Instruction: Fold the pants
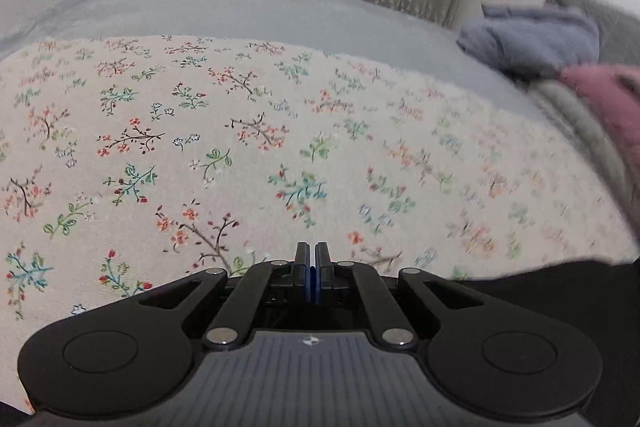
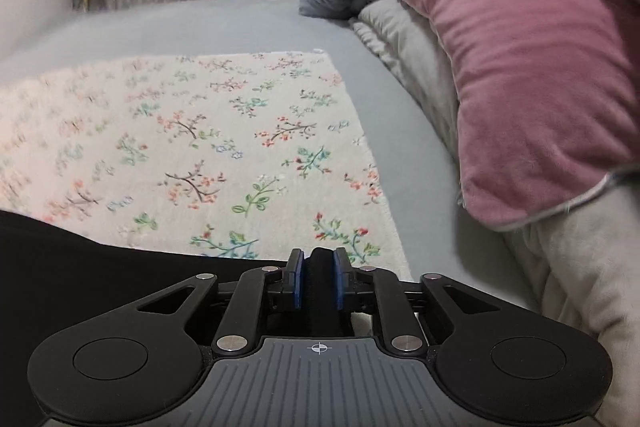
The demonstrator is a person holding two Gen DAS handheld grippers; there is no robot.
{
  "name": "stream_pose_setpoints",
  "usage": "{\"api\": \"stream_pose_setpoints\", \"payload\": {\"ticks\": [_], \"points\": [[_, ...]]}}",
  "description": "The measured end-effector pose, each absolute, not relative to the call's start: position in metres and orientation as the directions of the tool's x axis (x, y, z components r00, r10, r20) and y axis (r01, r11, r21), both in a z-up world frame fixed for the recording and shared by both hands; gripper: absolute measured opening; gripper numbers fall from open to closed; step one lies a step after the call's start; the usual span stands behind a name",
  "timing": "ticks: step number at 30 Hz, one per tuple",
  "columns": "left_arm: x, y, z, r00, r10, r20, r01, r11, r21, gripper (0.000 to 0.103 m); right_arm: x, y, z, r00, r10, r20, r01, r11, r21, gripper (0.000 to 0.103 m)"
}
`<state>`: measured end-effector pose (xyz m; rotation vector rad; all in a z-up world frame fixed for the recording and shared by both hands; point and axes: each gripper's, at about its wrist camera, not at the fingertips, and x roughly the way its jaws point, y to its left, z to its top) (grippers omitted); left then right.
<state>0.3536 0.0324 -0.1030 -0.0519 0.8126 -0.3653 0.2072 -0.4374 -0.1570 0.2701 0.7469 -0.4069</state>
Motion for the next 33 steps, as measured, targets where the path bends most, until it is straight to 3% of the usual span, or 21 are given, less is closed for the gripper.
{"api": "stream_pose_setpoints", "payload": {"ticks": [1,3,4,5,6,8,11,13,14,15,18,20,21,22,23,24,26,28,30,33], "points": [[0.353,0.031,-0.104,0.628,-0.326,-0.707,0.294,0.94,-0.173,0.009,0.208,-0.438,-0.16,0.645,-0.258,-0.719,0.455,0.886,0.089,0.021],[0.349,0.033,-0.1,0.65,-0.314,-0.692,0.266,0.947,-0.18,0.011,0.204,-0.435,-0.167,0.622,-0.299,-0.724,0.481,0.875,0.052,0.05],[0.347,0.037,-0.095,0.67,-0.314,-0.673,0.246,0.949,-0.198,0.013,0.199,-0.433,-0.166,0.61,-0.334,-0.718,0.508,0.861,0.032,0.059],[0.345,0.042,-0.089,0.691,-0.312,-0.652,0.224,0.95,-0.217,0.021,0.193,-0.431,-0.163,0.602,-0.356,-0.715,0.525,0.851,0.018,0.066],[0.342,0.048,-0.082,0.722,-0.301,-0.623,0.191,0.952,-0.239,0.026,0.186,-0.429,-0.158,0.605,-0.367,-0.706,0.533,0.846,0.016,0.066],[0.335,0.057,-0.069,0.761,-0.296,-0.577,0.15,0.946,-0.288,0.026,0.168,-0.428,-0.144,0.624,-0.367,-0.69,0.559,0.827,0.066,0.066],[0.321,0.054,-0.056,0.743,-0.326,-0.584,0.179,0.938,-0.297,0.029,0.142,-0.428,-0.119,0.664,-0.317,-0.677,0.595,0.773,0.221,0.066],[0.309,0.042,-0.056,0.695,-0.343,-0.632,0.225,0.938,-0.262,0.047,0.134,-0.415,-0.105,0.681,-0.281,-0.676,0.575,0.776,0.257,0.066],[0.302,0.036,-0.057,0.679,-0.342,-0.65,0.243,0.94,-0.24,0.064,0.133,-0.406,-0.098,0.682,-0.266,-0.681,0.563,0.786,0.257,0.066],[0.296,0.032,-0.06,0.675,-0.33,-0.66,0.25,0.944,-0.216,0.071,0.131,-0.396,-0.092,0.68,-0.25,-0.69,0.551,0.795,0.254,0.066],[0.288,0.024,-0.074,0.667,-0.287,-0.687,0.247,0.956,-0.159,0.073,0.126,-0.372,-0.081,0.676,-0.196,-0.71,0.538,0.789,0.295,0.071],[0.295,0.025,-0.088,0.655,-0.233,-0.719,0.194,0.971,-0.138,0.072,0.117,-0.358,-0.085,0.681,-0.142,-0.718,0.546,0.751,0.37,0.071],[0.299,0.026,-0.095,0.651,-0.219,-0.727,0.175,0.975,-0.137,0.063,0.116,-0.349,-0.09,0.673,-0.106,-0.732,0.545,0.74,0.394,0.071],[0.302,0.026,-0.102,0.647,-0.206,-0.734,0.161,0.978,-0.133,0.051,0.116,-0.337,-0.096,0.667,-0.075,-0.742,0.534,0.742,0.405,0.071],[0.304,0.025,-0.108,0.646,-0.175,-0.743,0.143,0.984,-0.107,0.019,0.115,-0.324,-0.102,0.661,-0.059,-0.748,0.528,0.746,0.407,0.07],[0.306,0.024,-0.112,0.65,-0.142,-0.746,0.131,0.989,-0.074,0.014,0.115,-0.311,-0.109,0.645,-0.051,-0.762,0.525,0.754,0.395,0.068],[0.311,0.025,-0.111,0.67,-0.144,-0.728,0.124,0.989,-0.082,0.008,0.116,-0.29,-0.123,0.603,-0.062,-0.795,0.537,0.768,0.348,0.066],[0.314,0.032,-0.104,0.68,-0.161,-0.715,0.097,0.987,-0.13,0.007,0.113,-0.287,-0.137,0.567,-0.09,-0.819,0.572,0.759,0.312,0.056],[0.316,0.039,-0.097,0.687,-0.179,-0.704,0.085,0.982,-0.167,0.007,0.101,-0.302,-0.138,0.564,-0.134,-0.815,0.625,0.714,0.316,0.04],[0.323,0.041,-0.103,0.687,-0.168,-0.707,0.079,0.984,-0.157,0.007,0.073,-0.332,-0.141,0.572,-0.191,-0.798,0.709,0.604,0.363,0.037]]}}
